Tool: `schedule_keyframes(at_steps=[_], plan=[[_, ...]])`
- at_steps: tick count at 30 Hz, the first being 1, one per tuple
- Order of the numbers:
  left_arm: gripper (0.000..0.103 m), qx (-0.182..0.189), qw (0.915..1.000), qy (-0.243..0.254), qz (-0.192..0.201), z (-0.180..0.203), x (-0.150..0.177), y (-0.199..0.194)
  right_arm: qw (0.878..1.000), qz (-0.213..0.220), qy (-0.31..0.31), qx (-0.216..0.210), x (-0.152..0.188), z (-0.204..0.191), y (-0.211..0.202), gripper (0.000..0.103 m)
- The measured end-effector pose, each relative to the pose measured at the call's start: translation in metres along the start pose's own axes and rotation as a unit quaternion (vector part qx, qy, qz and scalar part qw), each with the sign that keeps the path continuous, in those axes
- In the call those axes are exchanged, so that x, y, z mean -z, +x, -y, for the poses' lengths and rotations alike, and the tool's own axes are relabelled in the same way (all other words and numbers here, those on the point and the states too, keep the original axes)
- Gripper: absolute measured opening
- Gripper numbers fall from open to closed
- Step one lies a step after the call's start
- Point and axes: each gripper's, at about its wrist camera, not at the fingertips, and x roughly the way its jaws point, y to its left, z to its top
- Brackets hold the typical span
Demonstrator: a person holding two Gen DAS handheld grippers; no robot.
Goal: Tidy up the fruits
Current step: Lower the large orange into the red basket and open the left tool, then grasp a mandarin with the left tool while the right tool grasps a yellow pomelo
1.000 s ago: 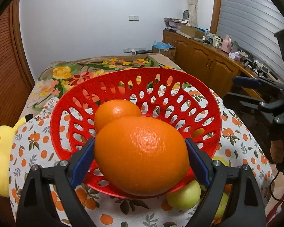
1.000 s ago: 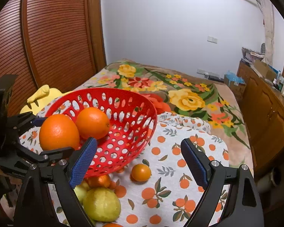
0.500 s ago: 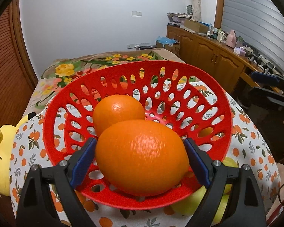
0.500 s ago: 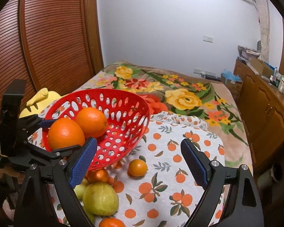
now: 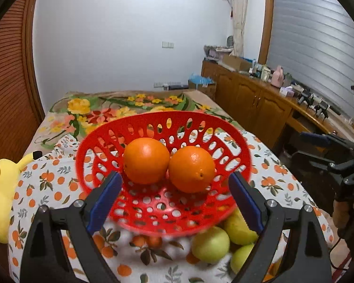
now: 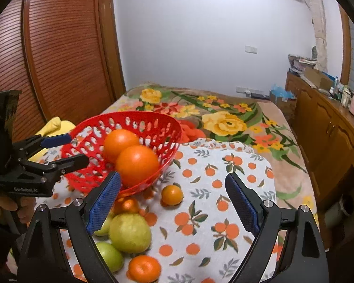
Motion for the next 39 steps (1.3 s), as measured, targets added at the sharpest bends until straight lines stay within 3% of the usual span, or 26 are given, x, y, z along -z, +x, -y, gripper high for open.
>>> schedule_keyframes(at_steps=[5, 13, 18, 30, 39], plan=[[0.093, 0.007, 0.9999, 0.007, 0.014, 0.005, 0.015, -0.026, 1.0, 0.025, 0.016, 0.004, 0.022, -0.008, -0.027, 0.092], [0.093, 0.024, 0.9993, -0.005, 0.029, 0.016, 0.047, -0.062, 0.999, 0.028, 0.018, 0.028, 0.067, -0.028, -0.05, 0.092], [0.093, 0.031, 0.9991, -0.016, 0.022, 0.021, 0.067, -0.074, 0.999, 0.027, 0.036, 0.011, 0.089, -0.031, -0.06, 0.092], [0.092, 0.027, 0.9996, -0.002, -0.009, 0.033, 0.116, -0.075, 0.999, -0.019, 0.023, -0.018, 0.137, -0.05, -0.047, 0.082], [0.092, 0.034, 0.999, 0.001, -0.028, 0.037, 0.132, -0.073, 0.997, -0.041, 0.041, -0.041, 0.155, -0.05, -0.039, 0.074]])
